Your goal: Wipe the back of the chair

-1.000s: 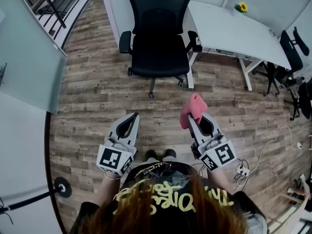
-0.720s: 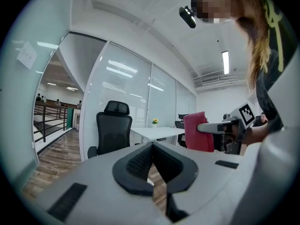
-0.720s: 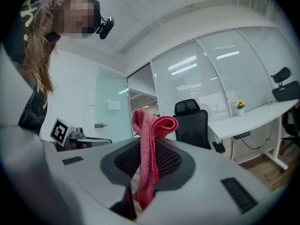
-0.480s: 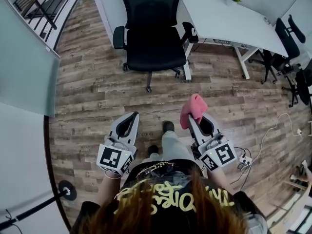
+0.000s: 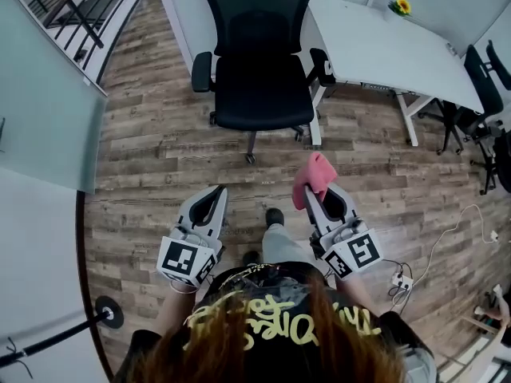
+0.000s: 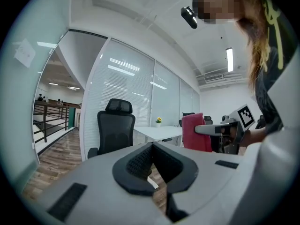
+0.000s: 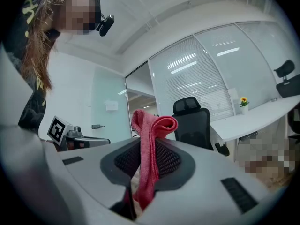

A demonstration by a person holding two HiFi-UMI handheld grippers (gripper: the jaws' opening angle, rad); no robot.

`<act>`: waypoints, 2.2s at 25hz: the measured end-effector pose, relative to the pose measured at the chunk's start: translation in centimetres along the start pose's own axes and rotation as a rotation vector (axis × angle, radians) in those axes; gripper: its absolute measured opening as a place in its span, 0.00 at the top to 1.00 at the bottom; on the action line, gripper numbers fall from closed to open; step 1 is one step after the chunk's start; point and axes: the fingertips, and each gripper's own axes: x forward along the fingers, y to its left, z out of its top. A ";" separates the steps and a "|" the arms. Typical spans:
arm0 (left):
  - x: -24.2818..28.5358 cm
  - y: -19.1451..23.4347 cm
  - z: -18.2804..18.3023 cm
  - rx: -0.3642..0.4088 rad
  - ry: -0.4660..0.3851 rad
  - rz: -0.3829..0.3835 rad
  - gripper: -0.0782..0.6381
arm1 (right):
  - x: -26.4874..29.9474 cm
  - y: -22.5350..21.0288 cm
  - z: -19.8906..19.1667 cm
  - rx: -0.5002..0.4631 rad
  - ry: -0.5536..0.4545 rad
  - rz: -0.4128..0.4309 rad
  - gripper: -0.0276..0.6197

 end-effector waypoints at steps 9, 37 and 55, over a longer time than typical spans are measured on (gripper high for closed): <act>8.8 3.0 4.8 0.015 -0.067 0.043 0.90 | 6.8 -7.1 3.7 -0.016 -0.054 0.063 0.85; 20.0 4.4 6.2 -0.004 -0.059 0.090 0.90 | 11.6 -18.4 3.3 0.046 -0.029 0.100 0.85; 17.9 6.2 5.1 -0.031 -0.052 0.170 0.90 | 13.4 -17.2 3.2 0.035 -0.002 0.165 0.85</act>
